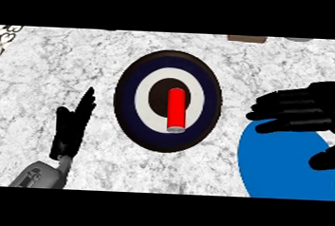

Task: Pick the can from the plate and place it in the plate

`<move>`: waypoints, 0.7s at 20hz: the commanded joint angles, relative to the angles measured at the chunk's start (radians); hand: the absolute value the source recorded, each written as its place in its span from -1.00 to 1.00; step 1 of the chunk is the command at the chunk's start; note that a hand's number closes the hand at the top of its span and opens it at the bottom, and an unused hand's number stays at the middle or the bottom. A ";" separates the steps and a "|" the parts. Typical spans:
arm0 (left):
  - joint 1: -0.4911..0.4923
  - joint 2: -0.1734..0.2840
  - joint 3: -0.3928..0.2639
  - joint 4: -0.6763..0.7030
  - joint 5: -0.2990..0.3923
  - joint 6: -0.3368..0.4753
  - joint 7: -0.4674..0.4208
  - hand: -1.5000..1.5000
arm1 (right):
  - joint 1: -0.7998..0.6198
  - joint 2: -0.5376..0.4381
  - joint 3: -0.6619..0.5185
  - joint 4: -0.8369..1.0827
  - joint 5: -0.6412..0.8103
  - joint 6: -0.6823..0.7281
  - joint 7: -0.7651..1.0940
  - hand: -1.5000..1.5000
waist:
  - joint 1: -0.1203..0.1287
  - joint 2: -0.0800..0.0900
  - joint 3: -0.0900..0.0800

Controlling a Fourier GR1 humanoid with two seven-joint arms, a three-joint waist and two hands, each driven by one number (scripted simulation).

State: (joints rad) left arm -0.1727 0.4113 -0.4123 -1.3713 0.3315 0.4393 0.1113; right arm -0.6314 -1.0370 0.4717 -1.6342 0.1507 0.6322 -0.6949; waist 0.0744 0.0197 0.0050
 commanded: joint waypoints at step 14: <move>0.036 0.010 0.022 -0.037 -0.014 -0.008 0.027 0.00 | -0.109 -0.041 0.356 0.293 0.372 -0.162 -0.490 -1.00 | -0.021 -0.009 -0.004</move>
State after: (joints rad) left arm -0.1625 0.4162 -0.3925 -1.3852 0.3199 0.4300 0.1310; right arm -0.7141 -1.0814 0.7842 -1.4189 0.4816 0.3900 -0.9421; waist 0.0600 0.0157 0.0014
